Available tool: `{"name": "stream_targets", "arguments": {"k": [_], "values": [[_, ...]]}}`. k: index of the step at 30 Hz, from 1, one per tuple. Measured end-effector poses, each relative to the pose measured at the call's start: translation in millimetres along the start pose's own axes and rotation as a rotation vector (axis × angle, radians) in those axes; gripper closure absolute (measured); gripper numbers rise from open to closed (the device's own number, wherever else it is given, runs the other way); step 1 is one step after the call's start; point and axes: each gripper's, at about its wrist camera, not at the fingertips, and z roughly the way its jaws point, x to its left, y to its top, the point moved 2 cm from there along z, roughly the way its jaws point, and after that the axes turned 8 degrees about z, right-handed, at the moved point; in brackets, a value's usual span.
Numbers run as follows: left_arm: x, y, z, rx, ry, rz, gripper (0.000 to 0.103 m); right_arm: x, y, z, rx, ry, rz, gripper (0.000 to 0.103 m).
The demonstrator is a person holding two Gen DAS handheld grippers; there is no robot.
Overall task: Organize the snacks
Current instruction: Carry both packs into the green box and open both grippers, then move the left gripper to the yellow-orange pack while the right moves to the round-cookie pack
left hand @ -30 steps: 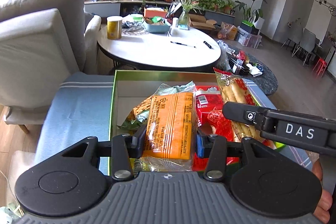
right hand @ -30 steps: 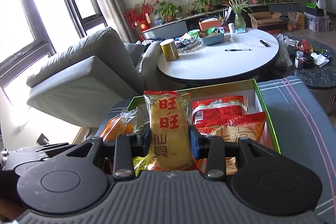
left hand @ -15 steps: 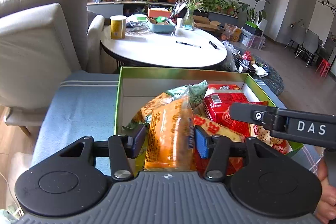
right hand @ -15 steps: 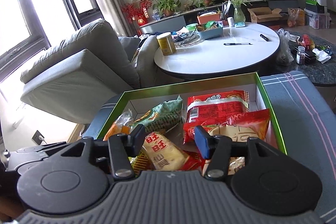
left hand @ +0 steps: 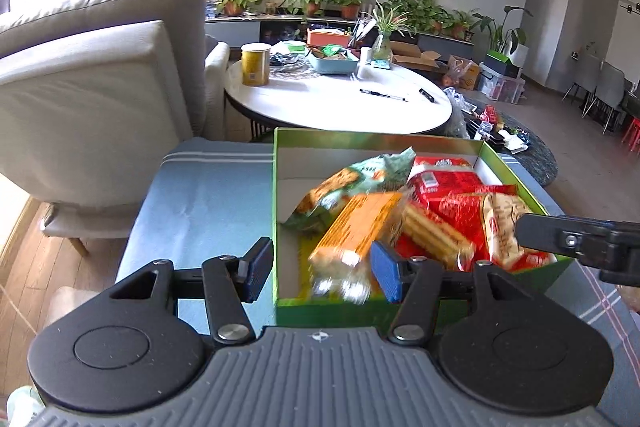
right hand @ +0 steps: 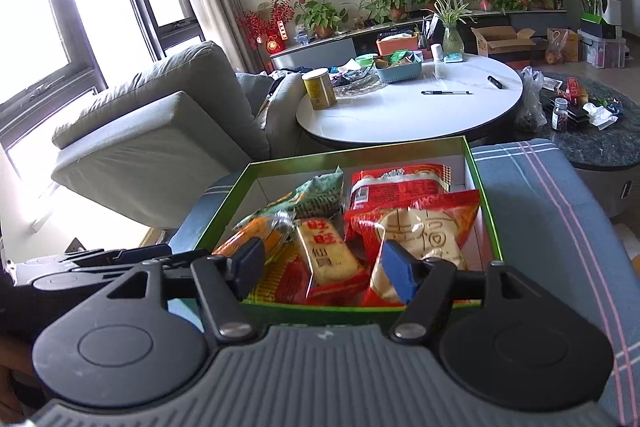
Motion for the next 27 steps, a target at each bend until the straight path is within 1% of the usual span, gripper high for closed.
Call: {"name": "stream_targets", "arguments": {"k": [4, 6, 9, 12, 19, 23, 27], "values": [[2, -15, -20, 0.006, -0.004, -0.010, 0.050, 2, -12, -13, 0.006, 0.004, -0.021, 0.026], [-1, -23, -30, 0.010, -0.013, -0.002, 0.047, 2, -18, -19, 0.011, 0.008, -0.024, 0.026], [-6, -36, -45, 0.018, -0.025, 0.021, 0.046, 3, -26, -26, 0.019, 0.012, -0.032, 0.026], [-12, -53, -58, 0.052, -0.026, 0.036, 0.042, 2, -35, -34, 0.028, 0.013, -0.049, 0.025], [-18, -90, -84, 0.123, 0.004, 0.054, 0.042, -1, -55, -46, 0.053, 0.013, -0.079, 0.025], [-19, -110, -99, 0.165, -0.026, 0.032, 0.041, -6, -61, -52, 0.055, 0.019, -0.065, 0.025], [-26, -126, -111, 0.202, -0.055, 0.017, 0.041, -10, -68, -60, 0.066, 0.021, -0.083, 0.025]]}}
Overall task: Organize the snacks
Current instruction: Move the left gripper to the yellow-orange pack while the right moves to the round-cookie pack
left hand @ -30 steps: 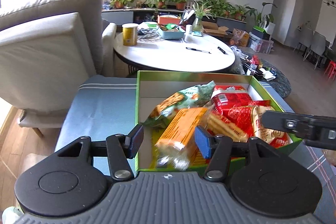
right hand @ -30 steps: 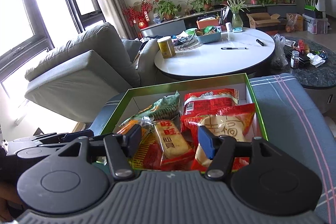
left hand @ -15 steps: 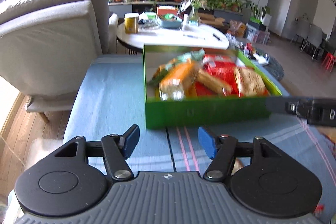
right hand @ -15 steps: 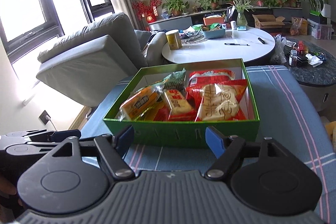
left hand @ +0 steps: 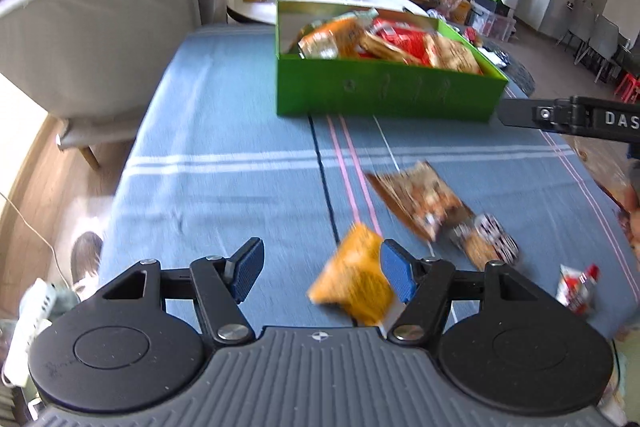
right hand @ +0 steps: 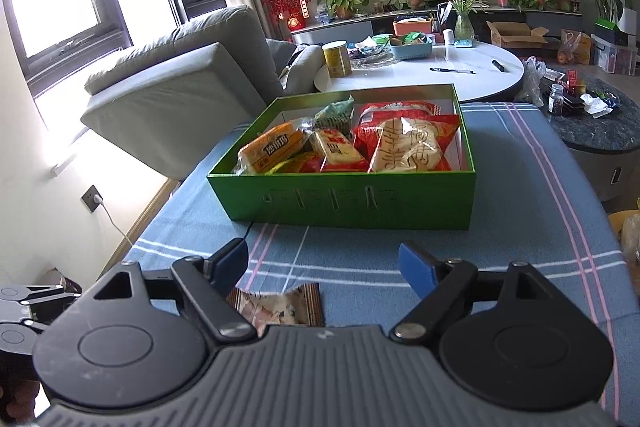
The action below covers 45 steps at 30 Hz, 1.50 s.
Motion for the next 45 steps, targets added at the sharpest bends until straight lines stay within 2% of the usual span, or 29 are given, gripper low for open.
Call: {"name": "stream_targets", "arguments": {"k": [8, 13, 18, 24, 35, 45], "values": [[-31, -13, 4, 0.052, -0.070, 0.047, 0.041, 2, -37, -3, 0.090, -0.016, -0.096, 0.025], [-32, -13, 13, 0.099, -0.080, -0.005, 0.041, -7, -47, -10, 0.091, -0.032, -0.072, 0.025], [-34, -14, 11, 0.111, -0.053, 0.000, 0.041, -13, -47, -18, 0.077, -0.034, -0.058, 0.025], [-32, -4, 27, 0.143, -0.104, -0.087, 0.041, -16, -49, -16, 0.081, -0.029, -0.042, 0.025], [-24, 22, 54, 0.164, -0.077, -0.146, 0.041, -21, -51, -19, 0.082, -0.028, -0.030, 0.025], [-7, 26, 51, 0.153, -0.051, -0.177, 0.041, -21, -52, -20, 0.089, -0.032, -0.041, 0.025]]}}
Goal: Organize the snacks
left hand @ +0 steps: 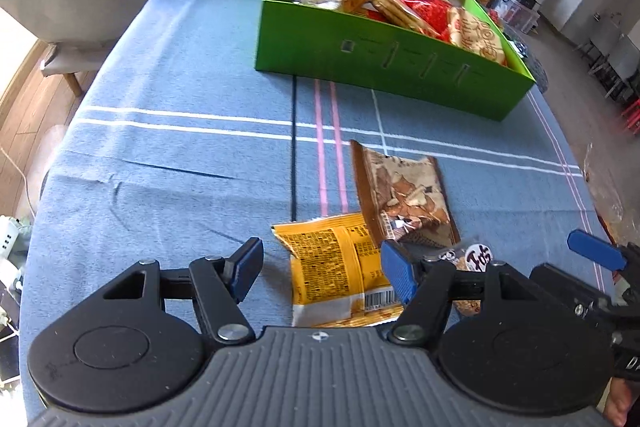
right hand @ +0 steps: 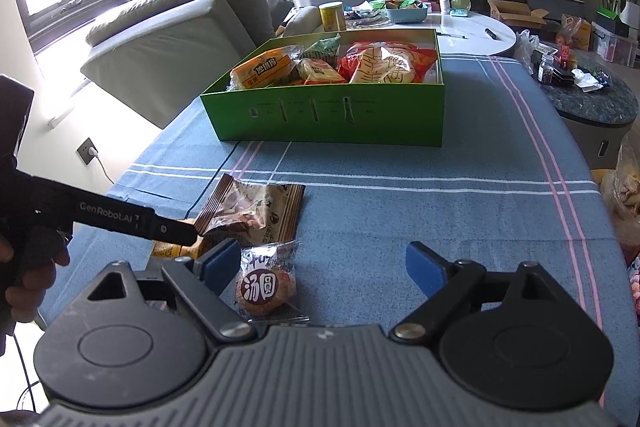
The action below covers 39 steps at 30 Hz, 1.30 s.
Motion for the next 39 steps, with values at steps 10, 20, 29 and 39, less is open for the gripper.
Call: {"name": "stream_targets", "arguments": {"k": [10, 20, 29, 39], "values": [[-22, 2, 11, 0.015, 0.011, 0.050, 0.038, 26, -16, 6, 0.068, -0.005, -0.199, 0.025], [-35, 1, 20, -0.028, 0.073, 0.163, 0.050, 37, -27, 30, 0.132, -0.060, -0.268, 0.025], [-22, -9, 8, -0.061, 0.054, 0.167, 0.052, 22, -24, 34, 0.109, -0.110, -0.200, 0.025], [-38, -25, -3, -0.071, 0.122, 0.271, 0.038, 22, -16, 35, 0.089, -0.102, -0.173, 0.022]]}}
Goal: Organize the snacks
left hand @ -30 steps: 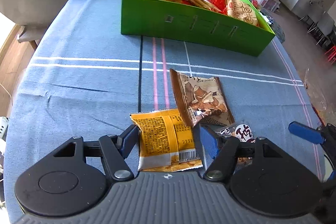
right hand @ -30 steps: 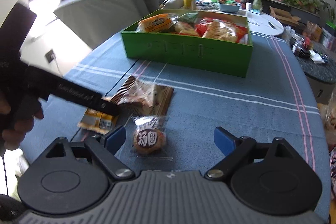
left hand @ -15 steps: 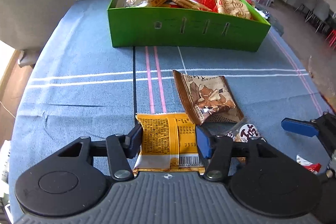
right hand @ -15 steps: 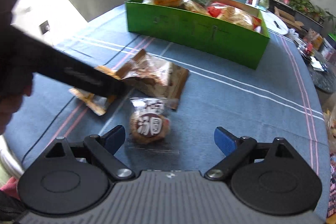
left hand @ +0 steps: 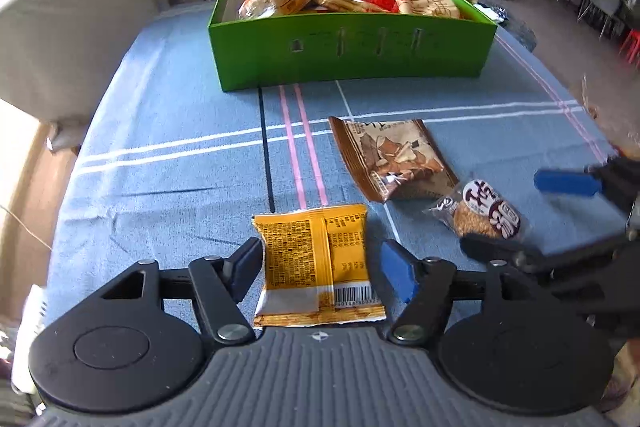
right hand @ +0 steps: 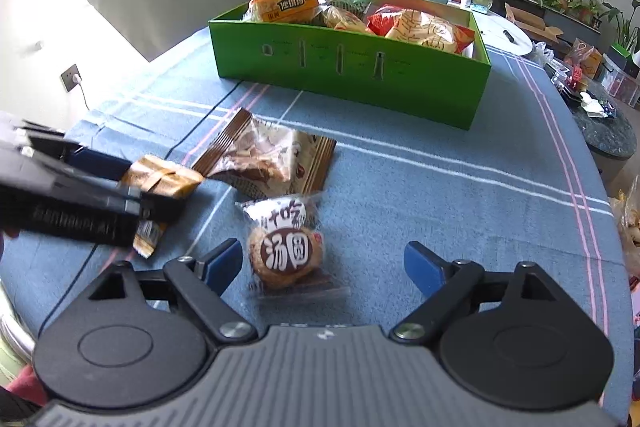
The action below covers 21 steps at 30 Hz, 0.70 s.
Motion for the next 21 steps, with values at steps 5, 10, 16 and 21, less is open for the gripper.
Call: {"name": "stream_targets", "arguments": {"k": [5, 10, 16, 21], "values": [[1, -3, 10, -0.007, 0.008, -0.004, 0.044, 0, 4, 6, 0.006, -0.004, 0.002, 0.023], [0, -4, 8, -0.032, -0.018, 0.018, 0.053, -1, 1, 6, 0.010, 0.016, -0.003, 0.038], [0, -4, -7, -0.087, -0.030, -0.006, 0.054, -11, 5, -7, -0.031, 0.028, 0.058, 0.043], [-1, 3, -26, -0.150, -0.027, -0.003, 0.054, -18, 15, -24, -0.098, 0.053, 0.120, 0.043]]}}
